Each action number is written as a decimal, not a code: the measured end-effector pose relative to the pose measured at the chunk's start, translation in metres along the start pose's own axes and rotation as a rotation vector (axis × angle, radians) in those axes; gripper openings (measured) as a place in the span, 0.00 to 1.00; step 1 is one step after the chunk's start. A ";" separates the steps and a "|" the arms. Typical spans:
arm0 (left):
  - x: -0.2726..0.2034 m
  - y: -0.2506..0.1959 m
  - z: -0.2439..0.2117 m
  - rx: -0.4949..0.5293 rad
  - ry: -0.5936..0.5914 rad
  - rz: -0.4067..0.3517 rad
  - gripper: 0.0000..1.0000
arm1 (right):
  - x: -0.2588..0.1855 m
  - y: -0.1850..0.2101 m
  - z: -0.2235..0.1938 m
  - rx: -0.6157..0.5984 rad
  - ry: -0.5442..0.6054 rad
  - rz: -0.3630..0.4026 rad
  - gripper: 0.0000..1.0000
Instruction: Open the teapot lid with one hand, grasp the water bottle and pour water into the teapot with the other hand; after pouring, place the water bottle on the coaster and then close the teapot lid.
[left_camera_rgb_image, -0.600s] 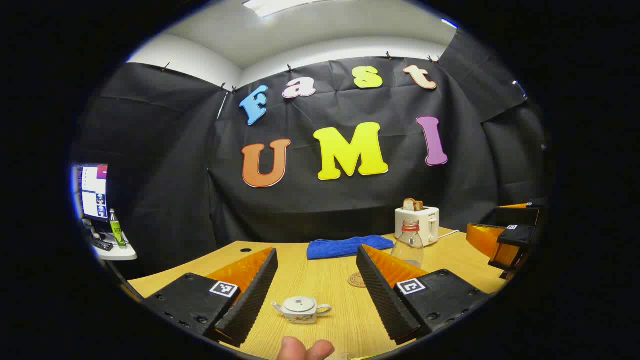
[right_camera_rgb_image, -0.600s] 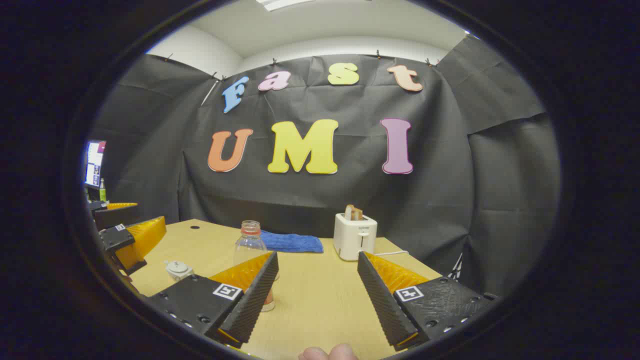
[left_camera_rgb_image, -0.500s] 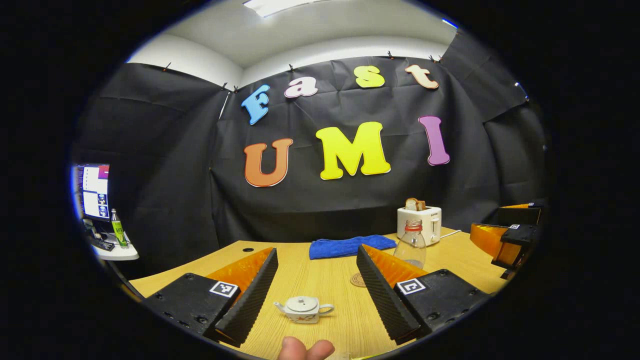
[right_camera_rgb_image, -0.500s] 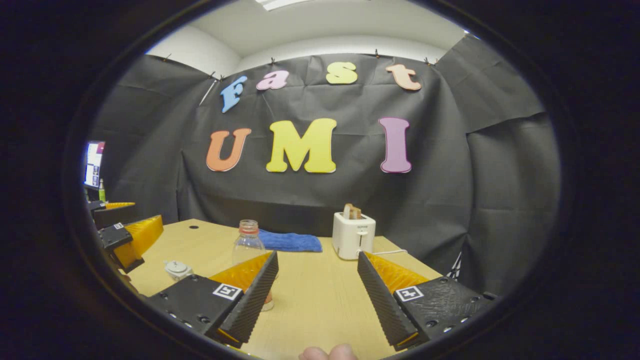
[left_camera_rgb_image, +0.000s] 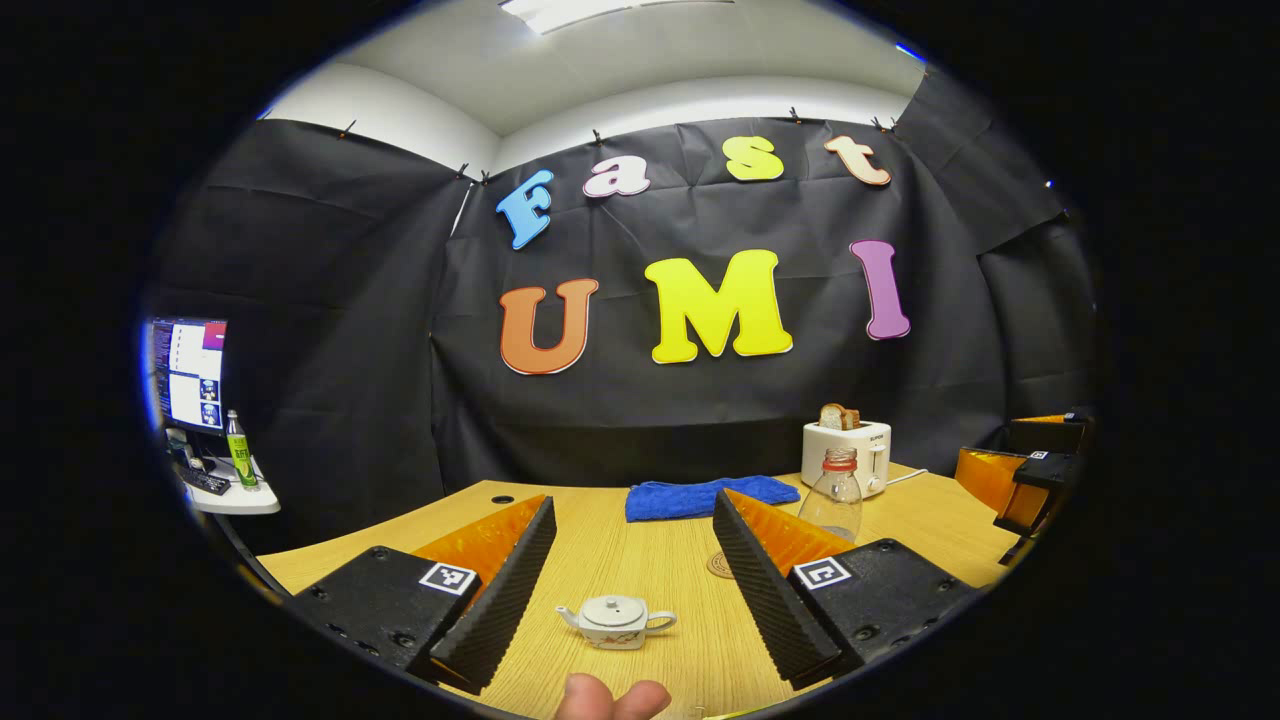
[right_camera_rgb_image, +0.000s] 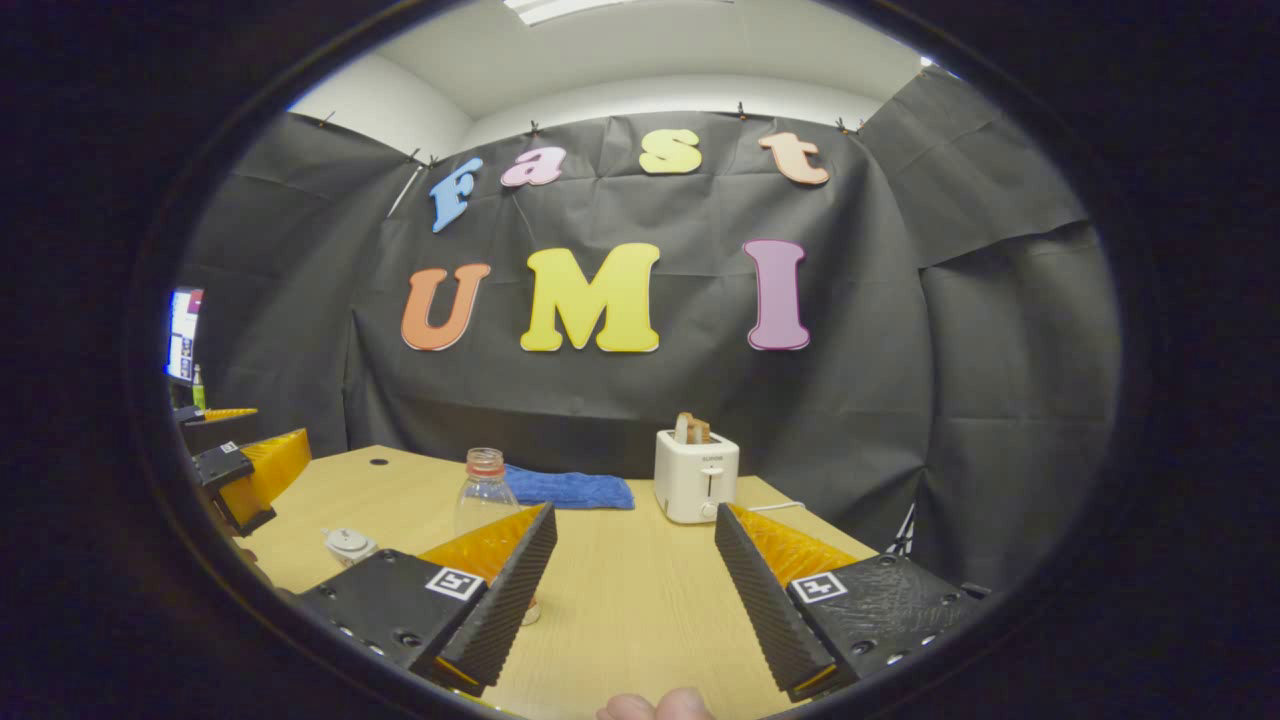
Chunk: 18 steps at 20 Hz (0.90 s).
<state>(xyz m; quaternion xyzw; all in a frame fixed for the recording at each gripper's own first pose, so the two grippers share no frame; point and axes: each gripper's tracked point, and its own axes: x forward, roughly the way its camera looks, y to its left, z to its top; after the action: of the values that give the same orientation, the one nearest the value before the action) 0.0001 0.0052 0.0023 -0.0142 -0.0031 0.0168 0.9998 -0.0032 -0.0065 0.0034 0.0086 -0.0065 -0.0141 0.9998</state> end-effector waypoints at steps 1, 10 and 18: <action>0.000 0.000 -0.001 0.001 0.004 0.001 0.99 | 0.000 0.001 -0.002 0.000 0.003 0.002 0.99; 0.004 0.011 -0.022 -0.008 0.059 0.027 0.99 | 0.007 0.010 -0.017 0.015 0.024 0.029 0.95; 0.006 0.017 -0.086 -0.019 0.236 -0.004 0.99 | 0.011 0.012 -0.032 -0.033 0.035 0.023 0.95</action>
<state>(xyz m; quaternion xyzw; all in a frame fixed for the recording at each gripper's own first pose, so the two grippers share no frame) 0.0058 0.0202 -0.0842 -0.0256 0.1146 0.0131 0.9930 0.0089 0.0056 -0.0287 -0.0079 0.0112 -0.0025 0.9999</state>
